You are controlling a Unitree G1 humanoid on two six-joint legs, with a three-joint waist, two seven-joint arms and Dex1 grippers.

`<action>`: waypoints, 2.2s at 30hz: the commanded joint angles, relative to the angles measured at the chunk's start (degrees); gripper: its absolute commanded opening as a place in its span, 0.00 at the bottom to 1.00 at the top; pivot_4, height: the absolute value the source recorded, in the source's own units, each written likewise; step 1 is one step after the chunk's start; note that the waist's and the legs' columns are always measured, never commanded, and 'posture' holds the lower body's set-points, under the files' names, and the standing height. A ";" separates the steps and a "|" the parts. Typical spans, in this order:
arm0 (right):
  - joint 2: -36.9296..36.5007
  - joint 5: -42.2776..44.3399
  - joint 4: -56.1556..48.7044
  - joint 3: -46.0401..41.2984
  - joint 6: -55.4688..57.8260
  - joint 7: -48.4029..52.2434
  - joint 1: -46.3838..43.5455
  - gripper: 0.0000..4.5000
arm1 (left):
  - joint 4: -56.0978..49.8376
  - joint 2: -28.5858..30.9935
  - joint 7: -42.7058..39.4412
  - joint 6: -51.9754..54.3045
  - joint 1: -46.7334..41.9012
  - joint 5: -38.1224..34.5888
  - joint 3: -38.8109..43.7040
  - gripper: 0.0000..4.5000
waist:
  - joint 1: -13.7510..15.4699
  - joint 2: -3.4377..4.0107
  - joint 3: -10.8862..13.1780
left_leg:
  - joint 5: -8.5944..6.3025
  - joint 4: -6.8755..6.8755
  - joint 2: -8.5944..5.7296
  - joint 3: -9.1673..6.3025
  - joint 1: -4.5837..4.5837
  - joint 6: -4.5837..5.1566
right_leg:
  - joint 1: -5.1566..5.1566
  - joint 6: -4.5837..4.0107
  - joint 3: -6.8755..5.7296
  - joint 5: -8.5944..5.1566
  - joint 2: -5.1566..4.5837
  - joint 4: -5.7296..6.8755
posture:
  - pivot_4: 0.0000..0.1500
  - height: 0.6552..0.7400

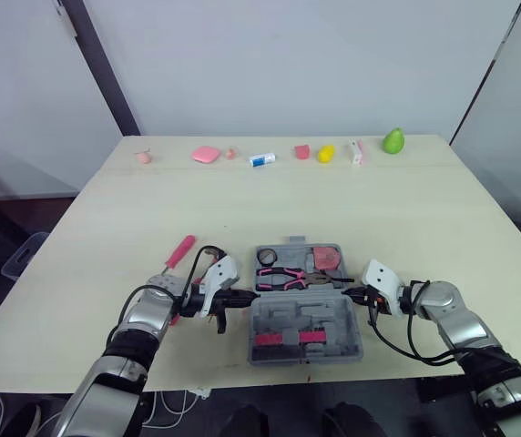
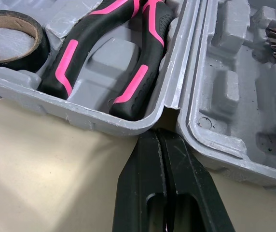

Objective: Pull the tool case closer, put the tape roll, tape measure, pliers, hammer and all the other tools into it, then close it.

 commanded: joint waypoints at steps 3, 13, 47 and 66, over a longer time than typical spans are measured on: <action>-0.39 1.19 -2.64 -0.80 -0.27 -0.08 0.78 0.00 | -0.59 0.83 1.09 0.39 1.27 1.16 0.20 0.01 | 0.01 0.00 0.00 | 0.00 0.00 0.00 0.00 0.00 0.00 | 0.00 0.00 0.00 0.00 0.00 0.00 | 1.00 1.00; -0.20 2.43 -3.76 -0.73 0.29 0.14 1.83 0.00 | -0.50 1.23 1.77 0.22 1.60 1.22 0.59 0.01 | -0.08 0.00 0.00 | 0.00 -0.03 0.00 0.00 0.01 0.00 | 0.00 0.00 0.00 0.00 0.01 -0.01 | 1.00 1.00; -4.05 17.72 -21.01 -23.36 -2.70 -7.36 22.67 0.00 | -34.10 7.47 4.88 8.64 29.86 -21.67 26.44 0.01 | 0.08 0.02 0.04 | -0.01 -0.11 0.05 0.03 -0.13 0.00 | -0.13 -0.01 0.00 -0.02 -0.11 -0.10 | 1.00 1.00; -3.59 28.73 -18.50 -41.05 -12.42 -1.28 46.90 1.00 | -23.83 8.68 4.25 -1.89 52.04 -23.85 47.19 1.00 | 0.12 -0.01 0.03 | -0.02 -0.12 0.29 0.19 0.04 -0.02 | -0.11 0.02 0.06 -0.32 -0.27 -0.16 | 1.00 1.00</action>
